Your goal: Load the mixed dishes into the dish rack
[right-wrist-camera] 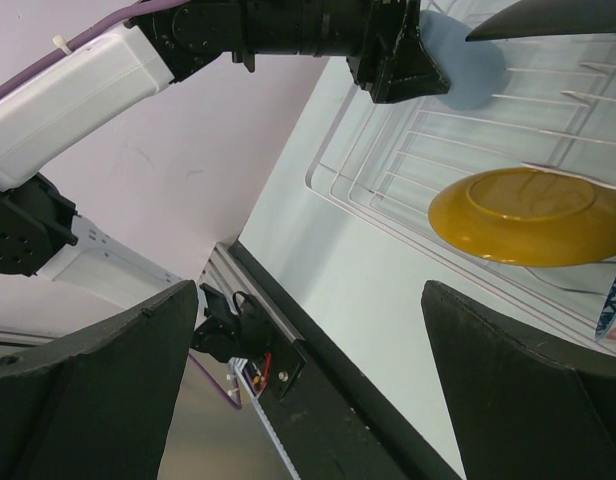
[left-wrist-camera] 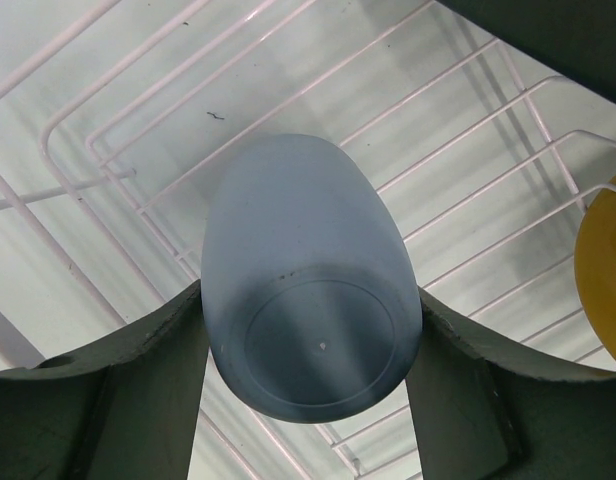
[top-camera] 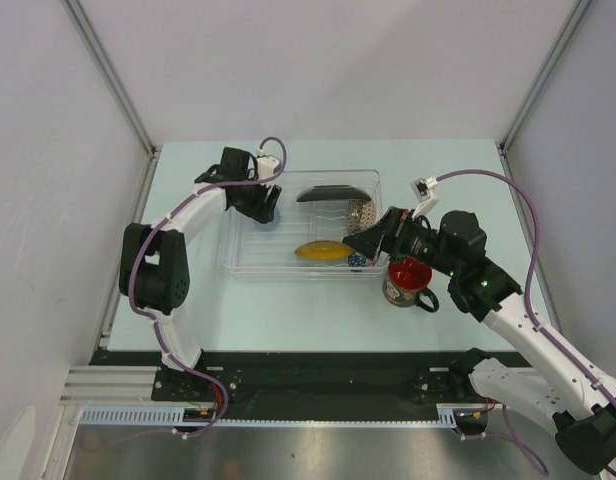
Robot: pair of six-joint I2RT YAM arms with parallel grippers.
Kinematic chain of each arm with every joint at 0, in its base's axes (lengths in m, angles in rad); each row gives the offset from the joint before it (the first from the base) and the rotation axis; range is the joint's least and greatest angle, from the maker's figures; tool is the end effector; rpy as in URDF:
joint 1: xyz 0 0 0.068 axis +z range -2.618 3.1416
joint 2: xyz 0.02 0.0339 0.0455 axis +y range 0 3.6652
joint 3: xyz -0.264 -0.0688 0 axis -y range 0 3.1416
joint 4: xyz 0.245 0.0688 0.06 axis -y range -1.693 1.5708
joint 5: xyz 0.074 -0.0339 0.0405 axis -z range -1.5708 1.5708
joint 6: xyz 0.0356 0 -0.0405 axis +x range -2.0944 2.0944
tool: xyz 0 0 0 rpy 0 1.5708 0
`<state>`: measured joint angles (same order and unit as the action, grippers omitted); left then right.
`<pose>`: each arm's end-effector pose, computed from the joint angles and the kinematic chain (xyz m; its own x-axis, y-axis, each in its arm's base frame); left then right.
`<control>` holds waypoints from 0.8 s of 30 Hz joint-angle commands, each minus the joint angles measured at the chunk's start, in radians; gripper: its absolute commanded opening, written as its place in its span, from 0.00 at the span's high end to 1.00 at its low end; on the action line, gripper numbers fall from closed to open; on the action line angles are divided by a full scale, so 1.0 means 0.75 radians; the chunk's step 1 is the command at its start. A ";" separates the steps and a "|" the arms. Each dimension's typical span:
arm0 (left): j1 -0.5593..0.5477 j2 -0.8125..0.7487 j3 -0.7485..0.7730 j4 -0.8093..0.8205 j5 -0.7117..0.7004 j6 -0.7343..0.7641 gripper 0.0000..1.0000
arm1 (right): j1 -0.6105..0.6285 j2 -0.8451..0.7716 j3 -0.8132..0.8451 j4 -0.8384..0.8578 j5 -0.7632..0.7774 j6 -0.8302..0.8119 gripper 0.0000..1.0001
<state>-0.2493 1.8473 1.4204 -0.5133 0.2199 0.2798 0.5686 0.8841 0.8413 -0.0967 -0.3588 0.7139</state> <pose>0.3896 -0.1072 0.2328 -0.6514 0.4439 -0.6153 0.5674 0.8234 -0.0065 0.1671 0.1216 0.3522 -0.6105 0.3374 -0.7165 -0.5258 0.5038 0.6853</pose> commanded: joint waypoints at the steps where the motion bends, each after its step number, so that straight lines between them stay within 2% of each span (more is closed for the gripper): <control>1: -0.007 -0.011 -0.018 0.028 0.009 0.036 0.47 | -0.005 -0.037 -0.009 0.051 0.000 0.011 0.00; 4: -0.009 -0.015 -0.020 0.036 0.001 0.036 0.29 | -0.005 -0.040 -0.015 0.059 -0.006 0.016 0.00; 5: -0.009 -0.019 -0.022 0.040 -0.005 0.038 0.20 | -0.005 -0.040 -0.017 0.065 -0.006 0.020 0.00; 8: -0.011 -0.029 -0.029 0.052 -0.007 0.032 0.12 | -0.005 -0.048 -0.021 0.061 -0.002 0.020 0.00; 10: -0.013 -0.031 -0.031 0.063 -0.007 0.030 0.01 | -0.005 -0.052 -0.023 0.059 0.000 0.020 0.00; 24: -0.017 -0.117 -0.016 0.042 -0.009 0.036 0.01 | -0.005 -0.068 -0.026 -0.014 0.059 -0.001 0.00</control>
<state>-0.2539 1.8362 1.4021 -0.4919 0.2119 0.2905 0.5686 0.8581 0.8207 -0.0986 -0.3466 0.7250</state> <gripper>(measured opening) 0.996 0.995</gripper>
